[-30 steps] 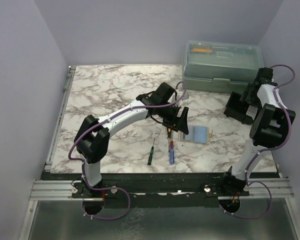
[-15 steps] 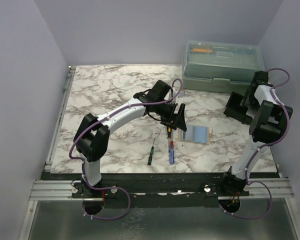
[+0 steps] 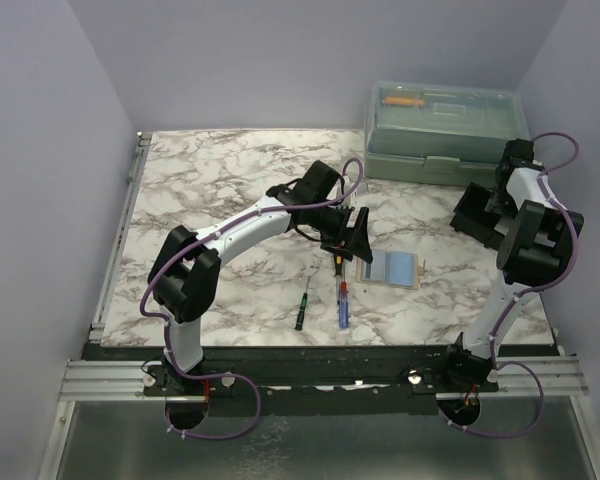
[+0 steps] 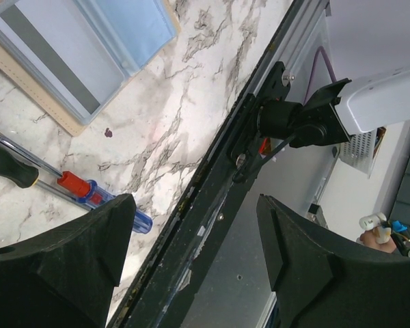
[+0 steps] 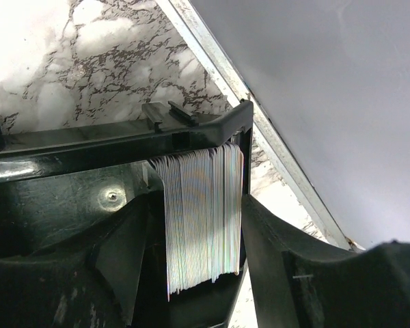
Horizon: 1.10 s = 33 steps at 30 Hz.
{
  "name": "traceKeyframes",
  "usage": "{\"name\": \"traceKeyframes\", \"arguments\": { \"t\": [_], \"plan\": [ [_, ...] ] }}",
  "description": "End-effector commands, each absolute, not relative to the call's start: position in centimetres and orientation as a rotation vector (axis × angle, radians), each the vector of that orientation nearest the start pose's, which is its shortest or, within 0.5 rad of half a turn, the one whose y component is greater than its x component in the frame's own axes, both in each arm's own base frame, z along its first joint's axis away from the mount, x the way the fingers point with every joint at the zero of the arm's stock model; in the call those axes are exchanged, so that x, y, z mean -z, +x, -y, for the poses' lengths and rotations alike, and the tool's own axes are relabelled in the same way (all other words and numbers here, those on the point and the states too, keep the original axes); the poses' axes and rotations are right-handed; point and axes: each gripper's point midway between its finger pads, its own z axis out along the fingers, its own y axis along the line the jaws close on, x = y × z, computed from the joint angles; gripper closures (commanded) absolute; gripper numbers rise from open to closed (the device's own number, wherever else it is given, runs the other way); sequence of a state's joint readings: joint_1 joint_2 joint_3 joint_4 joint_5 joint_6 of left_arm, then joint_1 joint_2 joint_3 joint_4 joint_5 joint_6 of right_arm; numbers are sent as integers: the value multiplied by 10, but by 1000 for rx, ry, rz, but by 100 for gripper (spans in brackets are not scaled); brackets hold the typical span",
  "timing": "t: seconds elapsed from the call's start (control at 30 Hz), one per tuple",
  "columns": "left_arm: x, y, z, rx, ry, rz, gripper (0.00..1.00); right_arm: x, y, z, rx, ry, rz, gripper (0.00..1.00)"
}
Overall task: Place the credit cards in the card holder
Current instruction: Pick up the credit card from the storage box.
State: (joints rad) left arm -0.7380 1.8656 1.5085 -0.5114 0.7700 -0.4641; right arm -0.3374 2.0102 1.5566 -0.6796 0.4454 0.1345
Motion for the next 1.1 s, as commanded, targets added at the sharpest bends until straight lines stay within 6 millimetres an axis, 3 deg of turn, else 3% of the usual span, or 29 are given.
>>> {"name": "traceKeyframes", "arguments": {
  "t": [0.0,0.33,1.07],
  "plan": [
    [-172,232,397,1462,757,-2535,21,-90,389,224,749,781,-2525,45],
    [-176,231,398,1480,760,-2526,21,-96,391,225,751,776,-2516,66],
    [-175,229,399,1494,762,-2526,21,-104,397,221,703,803,-2492,91]
  ]
}}
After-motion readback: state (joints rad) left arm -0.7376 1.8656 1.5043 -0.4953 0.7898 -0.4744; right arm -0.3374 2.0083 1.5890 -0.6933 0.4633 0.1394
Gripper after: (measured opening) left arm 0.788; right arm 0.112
